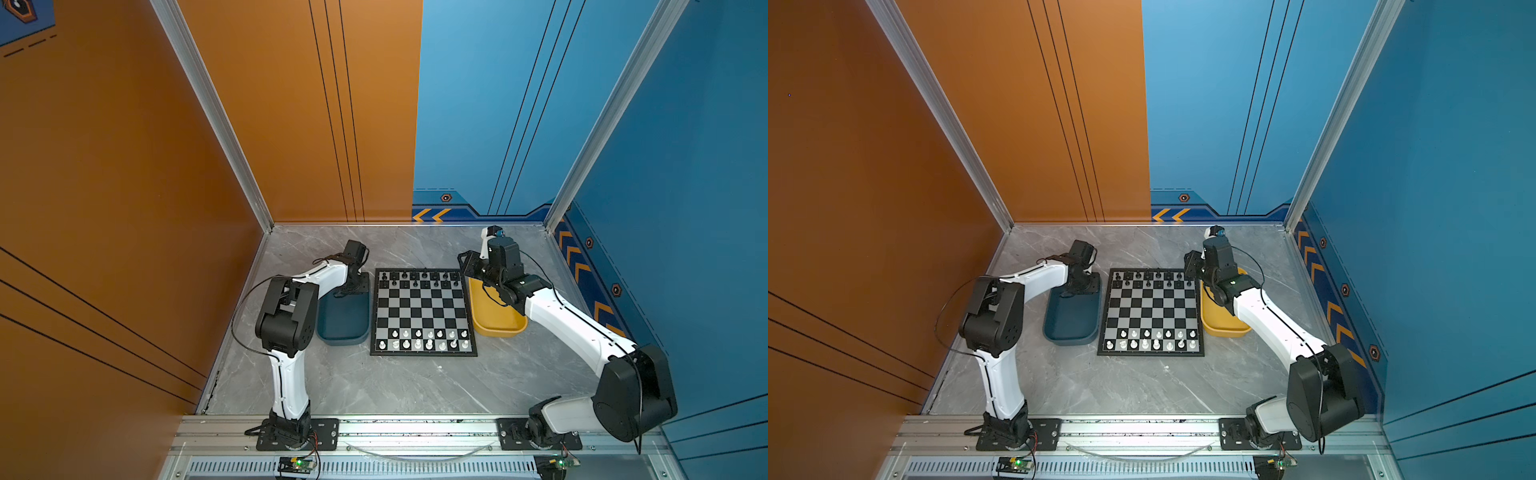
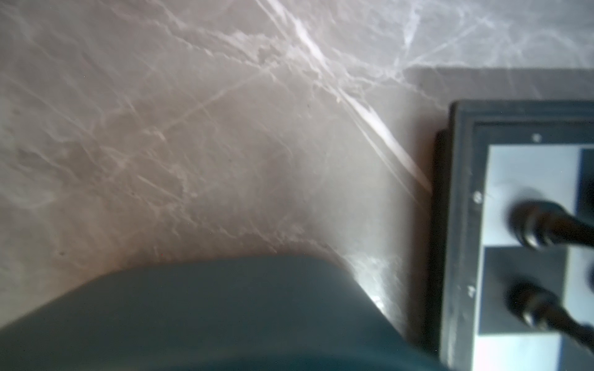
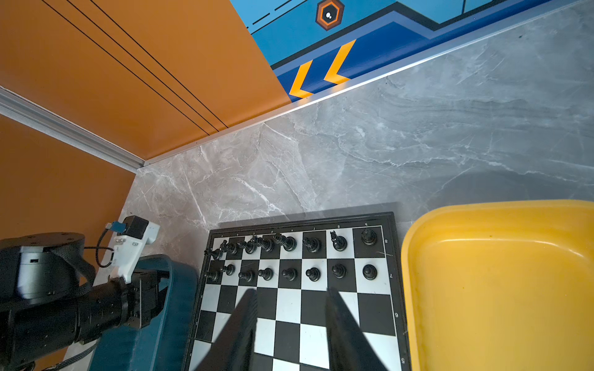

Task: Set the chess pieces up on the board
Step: 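Close the left gripper on the white pawn and lift it, then carry the pawn over the board with left gripper while right gripper approaches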

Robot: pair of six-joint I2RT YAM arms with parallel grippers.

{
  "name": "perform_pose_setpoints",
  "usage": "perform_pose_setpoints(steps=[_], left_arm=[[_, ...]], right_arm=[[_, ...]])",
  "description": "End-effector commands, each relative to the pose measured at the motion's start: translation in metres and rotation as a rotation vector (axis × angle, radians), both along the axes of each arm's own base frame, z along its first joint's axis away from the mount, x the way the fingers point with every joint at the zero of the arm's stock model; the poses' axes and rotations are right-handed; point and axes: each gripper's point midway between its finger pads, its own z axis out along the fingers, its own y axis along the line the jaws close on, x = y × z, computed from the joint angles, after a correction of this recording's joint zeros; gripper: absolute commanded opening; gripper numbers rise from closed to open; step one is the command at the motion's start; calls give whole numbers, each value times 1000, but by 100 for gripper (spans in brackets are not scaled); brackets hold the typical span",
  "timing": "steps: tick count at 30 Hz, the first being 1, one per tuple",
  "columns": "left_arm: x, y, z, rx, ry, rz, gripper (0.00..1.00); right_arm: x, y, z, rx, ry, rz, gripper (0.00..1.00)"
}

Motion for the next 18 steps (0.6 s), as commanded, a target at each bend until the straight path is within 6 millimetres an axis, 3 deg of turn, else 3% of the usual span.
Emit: perform_pose_setpoints(steps=[1, 9, 18], left_arm=[[-7, -16, 26, -111, -46, -24, 8], [-26, -17, 71, -204, -178, -57, 8], [-51, -35, 115, -340, -350, -164, 10]], right_arm=[[-1, 2, 6, 8, -13, 22, 37], [-8, 22, 2, 40, 16, 114, 37], [-27, 74, -6, 132, 101, 372, 37]])
